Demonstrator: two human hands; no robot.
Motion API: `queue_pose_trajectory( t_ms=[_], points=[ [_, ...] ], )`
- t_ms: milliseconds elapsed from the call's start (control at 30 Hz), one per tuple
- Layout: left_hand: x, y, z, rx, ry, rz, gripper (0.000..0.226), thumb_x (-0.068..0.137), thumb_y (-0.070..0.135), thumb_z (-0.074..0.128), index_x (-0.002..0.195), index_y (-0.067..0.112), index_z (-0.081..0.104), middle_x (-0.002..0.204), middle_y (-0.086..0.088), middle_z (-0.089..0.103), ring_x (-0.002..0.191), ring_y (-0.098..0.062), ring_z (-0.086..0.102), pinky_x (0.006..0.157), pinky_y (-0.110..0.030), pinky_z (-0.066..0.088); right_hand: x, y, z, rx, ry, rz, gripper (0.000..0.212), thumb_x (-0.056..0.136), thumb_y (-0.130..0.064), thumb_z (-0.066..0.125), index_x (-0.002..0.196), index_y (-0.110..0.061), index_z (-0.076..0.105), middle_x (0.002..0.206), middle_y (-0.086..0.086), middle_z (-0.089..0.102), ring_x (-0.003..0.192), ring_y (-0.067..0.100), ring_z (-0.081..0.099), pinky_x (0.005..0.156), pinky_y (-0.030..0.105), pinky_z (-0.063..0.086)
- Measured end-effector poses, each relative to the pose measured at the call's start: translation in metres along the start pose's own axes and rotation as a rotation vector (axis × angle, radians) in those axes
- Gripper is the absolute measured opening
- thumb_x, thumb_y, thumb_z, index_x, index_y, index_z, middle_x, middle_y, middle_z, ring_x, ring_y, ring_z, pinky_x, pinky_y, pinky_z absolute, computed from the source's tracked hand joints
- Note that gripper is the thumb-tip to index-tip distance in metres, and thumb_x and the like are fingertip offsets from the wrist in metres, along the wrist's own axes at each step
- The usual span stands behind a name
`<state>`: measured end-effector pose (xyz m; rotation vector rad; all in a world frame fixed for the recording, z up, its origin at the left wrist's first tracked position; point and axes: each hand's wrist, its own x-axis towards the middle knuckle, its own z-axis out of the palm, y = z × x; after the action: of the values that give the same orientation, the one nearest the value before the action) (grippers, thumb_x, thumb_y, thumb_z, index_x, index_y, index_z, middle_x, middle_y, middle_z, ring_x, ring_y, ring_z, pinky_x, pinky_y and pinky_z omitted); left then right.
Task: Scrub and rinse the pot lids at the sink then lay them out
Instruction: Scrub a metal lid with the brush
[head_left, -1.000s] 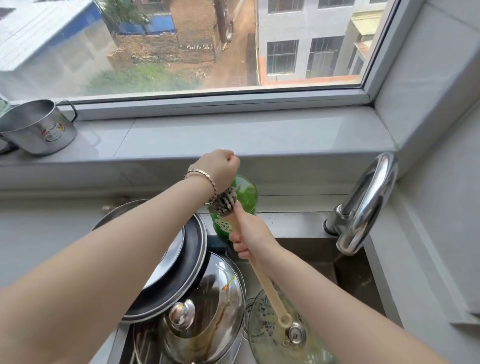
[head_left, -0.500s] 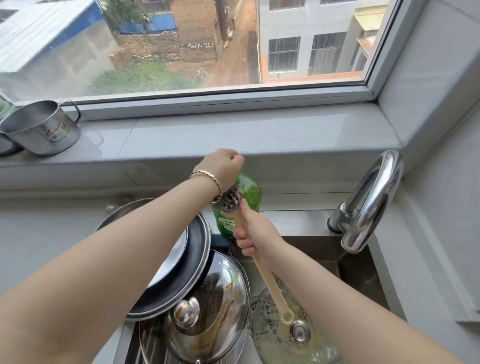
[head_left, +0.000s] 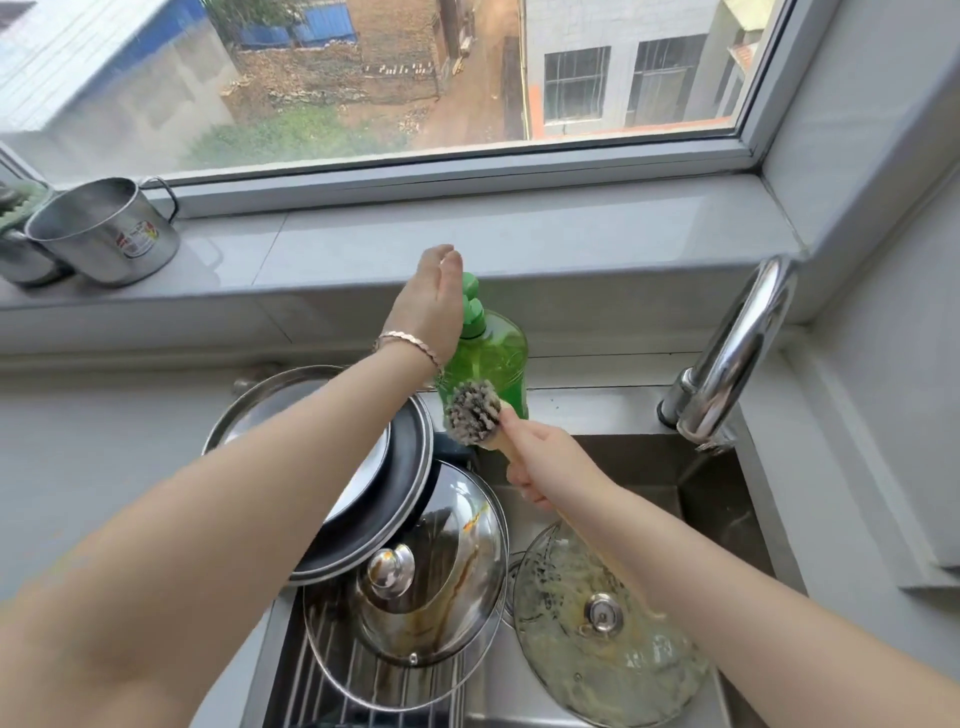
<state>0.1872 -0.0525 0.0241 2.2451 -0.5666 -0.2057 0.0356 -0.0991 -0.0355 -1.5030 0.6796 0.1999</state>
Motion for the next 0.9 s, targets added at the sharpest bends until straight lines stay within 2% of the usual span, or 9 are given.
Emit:
queue_pose_trajectory(
  t_ms=[100, 167, 233, 300, 400, 467, 567, 800, 900],
  points=[
    [-0.055, -0.042, 0.008, -0.277, 0.272, -0.292, 0.028, 0.093, 0.011, 0.043, 0.121, 0.008, 0.045, 0.105, -0.01, 0.056, 0.086, -0.019, 0.049, 0.073, -0.021, 0.034, -0.025, 0.023, -0.006, -0.227, -0.006, -0.066, 0.053, 0.097, -0.051, 0.031, 0.101, -0.009, 0.064, 0.054, -0.007, 0.042, 0.035, -0.001, 0.036, 0.041, 0.015, 0.028],
    [-0.094, -0.082, 0.018, -0.459, 0.328, -0.612, 0.024, 0.087, 0.002, 0.045, 0.11, 0.009, 0.043, 0.099, -0.015, 0.056, 0.069, -0.019, 0.05, 0.073, -0.029, 0.042, -0.041, 0.039, -0.01, -0.345, -0.016, -0.075, 0.048, 0.098, -0.047, 0.031, 0.087, -0.017, 0.066, 0.055, -0.012, 0.047, 0.047, -0.004, 0.042, 0.049, 0.017, 0.03],
    [-0.12, -0.12, 0.02, -0.596, 0.372, -0.902, 0.022, 0.086, 0.0, 0.046, 0.105, 0.008, 0.04, 0.103, -0.021, 0.055, 0.061, -0.018, 0.05, 0.067, -0.031, 0.047, -0.054, 0.054, -0.012, -0.39, -0.006, -0.055, 0.043, 0.098, -0.046, 0.033, 0.063, -0.029, 0.052, 0.047, -0.016, 0.047, 0.056, -0.001, 0.045, 0.055, 0.02, 0.031],
    [-0.128, -0.147, 0.013, -0.625, 0.401, -1.049, 0.025, 0.084, 0.0, 0.049, 0.105, 0.007, 0.039, 0.121, -0.031, 0.051, 0.06, -0.023, 0.049, 0.062, -0.032, 0.048, -0.061, 0.067, -0.013, -0.412, 0.005, -0.052, 0.045, 0.097, -0.047, 0.036, 0.057, -0.025, 0.042, 0.046, -0.011, 0.039, 0.052, 0.005, 0.04, 0.056, 0.026, 0.028],
    [-0.12, -0.159, -0.007, -0.666, 0.569, -1.12, 0.046, 0.081, 0.003, 0.055, 0.123, 0.002, 0.036, 0.117, -0.026, 0.051, 0.062, -0.023, 0.048, 0.061, -0.03, 0.042, -0.069, 0.074, -0.013, -0.433, 0.013, -0.042, 0.044, 0.097, -0.045, 0.037, 0.058, -0.024, 0.044, 0.051, -0.01, 0.034, 0.049, 0.007, 0.035, 0.056, 0.028, 0.026],
    [-0.112, -0.155, -0.019, -0.736, 0.589, -1.18, 0.047, 0.084, 0.009, 0.054, 0.129, 0.003, 0.042, 0.105, -0.013, 0.051, 0.085, -0.026, 0.052, 0.069, -0.033, 0.044, -0.074, 0.072, -0.011, -0.422, 0.029, -0.047, 0.046, 0.097, -0.044, 0.037, 0.055, -0.025, 0.041, 0.05, -0.011, 0.035, 0.048, 0.006, 0.036, 0.054, 0.027, 0.026],
    [-0.105, -0.147, -0.028, -0.968, 0.512, -1.275, 0.043, 0.094, 0.01, 0.046, 0.136, 0.01, 0.041, 0.141, -0.009, 0.035, 0.125, -0.03, 0.04, 0.099, -0.042, 0.04, -0.079, 0.068, -0.008, -0.419, 0.045, -0.058, 0.048, 0.097, -0.043, 0.037, 0.053, -0.026, 0.038, 0.047, -0.011, 0.036, 0.043, 0.002, 0.035, 0.051, 0.024, 0.026],
    [-0.112, -0.162, -0.026, -1.236, 0.363, -1.244, 0.04, 0.102, 0.022, 0.033, 0.138, 0.005, 0.035, 0.143, 0.001, 0.041, 0.128, -0.016, 0.046, 0.103, -0.032, 0.039, -0.088, 0.074, -0.007, -0.397, 0.082, -0.013, 0.043, 0.098, -0.043, 0.037, 0.061, -0.024, 0.046, 0.043, -0.012, 0.035, 0.047, 0.003, 0.037, 0.051, 0.021, 0.027],
    [-0.11, -0.161, -0.024, -1.268, 0.436, -1.174, 0.042, 0.1, 0.013, 0.037, 0.14, 0.001, 0.03, 0.145, -0.008, 0.036, 0.131, -0.024, 0.042, 0.107, -0.03, 0.035, -0.092, 0.076, -0.007, -0.382, 0.089, -0.003, 0.044, 0.098, -0.042, 0.037, 0.057, -0.027, 0.044, 0.035, -0.013, 0.034, 0.041, 0.0, 0.035, 0.05, 0.022, 0.027]
  ],
)
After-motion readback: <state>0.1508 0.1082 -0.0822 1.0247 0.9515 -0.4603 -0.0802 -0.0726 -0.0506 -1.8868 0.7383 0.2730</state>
